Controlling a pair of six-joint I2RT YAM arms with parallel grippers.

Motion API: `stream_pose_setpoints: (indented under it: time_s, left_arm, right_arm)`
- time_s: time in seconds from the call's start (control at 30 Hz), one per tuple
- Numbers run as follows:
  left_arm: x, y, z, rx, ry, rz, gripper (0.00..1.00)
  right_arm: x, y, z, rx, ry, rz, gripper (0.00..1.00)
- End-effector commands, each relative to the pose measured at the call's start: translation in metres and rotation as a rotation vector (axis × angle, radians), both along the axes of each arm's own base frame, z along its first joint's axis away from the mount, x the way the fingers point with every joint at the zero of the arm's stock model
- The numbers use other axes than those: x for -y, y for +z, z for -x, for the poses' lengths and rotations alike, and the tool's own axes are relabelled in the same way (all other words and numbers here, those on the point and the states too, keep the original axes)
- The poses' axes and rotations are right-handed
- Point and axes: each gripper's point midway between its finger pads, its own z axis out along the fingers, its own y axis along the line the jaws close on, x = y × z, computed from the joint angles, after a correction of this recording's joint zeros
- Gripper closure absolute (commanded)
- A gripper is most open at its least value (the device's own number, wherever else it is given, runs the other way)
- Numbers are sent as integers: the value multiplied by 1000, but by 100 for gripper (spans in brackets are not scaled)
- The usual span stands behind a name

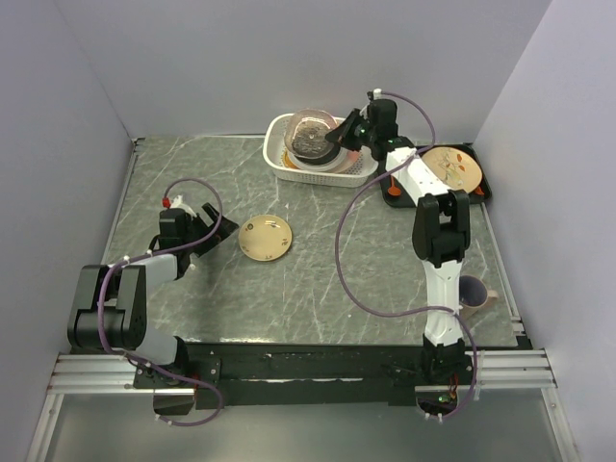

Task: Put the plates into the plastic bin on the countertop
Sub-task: Place the plate in the plastic bin.

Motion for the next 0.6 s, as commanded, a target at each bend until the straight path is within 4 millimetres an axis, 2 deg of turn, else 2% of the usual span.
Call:
stream_pose_setpoints:
  time_s: [0.0, 0.3, 0.57]
  left_arm:
    - [1, 13, -7, 56, -17, -1, 1]
    - [1, 9, -6, 47, -18, 2, 1]
    - [1, 8, -6, 45, -21, 7, 1]
  right_arm:
    - [11, 30, -21, 83, -48, -19, 100]
    - [17, 7, -40, 49, -81, -6, 99]
    - [20, -13, -45, 15, -88, -8, 99]
